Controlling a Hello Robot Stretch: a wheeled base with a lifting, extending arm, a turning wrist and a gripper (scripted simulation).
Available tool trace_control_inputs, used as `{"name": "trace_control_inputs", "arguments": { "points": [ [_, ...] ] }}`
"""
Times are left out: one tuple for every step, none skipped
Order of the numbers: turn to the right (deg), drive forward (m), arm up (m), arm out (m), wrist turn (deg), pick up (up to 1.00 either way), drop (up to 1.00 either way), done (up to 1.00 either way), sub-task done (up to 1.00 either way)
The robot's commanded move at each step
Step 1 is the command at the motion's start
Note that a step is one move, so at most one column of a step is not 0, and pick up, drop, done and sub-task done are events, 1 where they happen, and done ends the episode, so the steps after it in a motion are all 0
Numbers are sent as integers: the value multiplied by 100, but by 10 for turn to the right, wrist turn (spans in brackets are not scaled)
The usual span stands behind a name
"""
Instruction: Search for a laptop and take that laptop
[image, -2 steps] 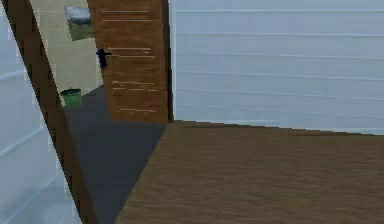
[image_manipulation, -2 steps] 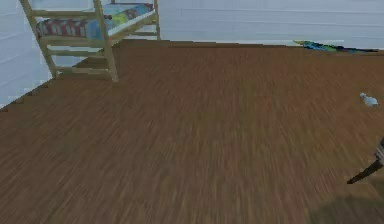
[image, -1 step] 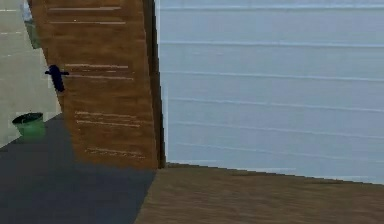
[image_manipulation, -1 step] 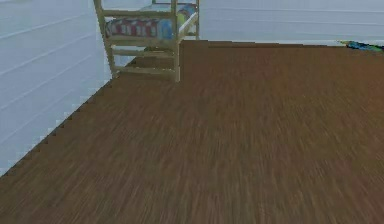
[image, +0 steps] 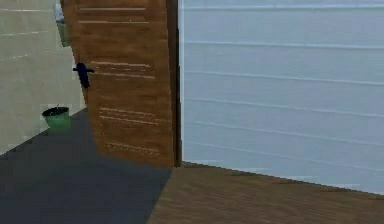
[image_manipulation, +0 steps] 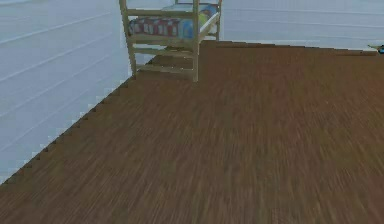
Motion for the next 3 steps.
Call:
{"name": "trace_control_inputs", "arguments": {
  "points": [
    [0,10,0,0,0,0,0,0,0],
    [-90,0,0,0,0,0,0,0,0],
    [0,60,0,0,0,0,0,0,0]
  ]
}}
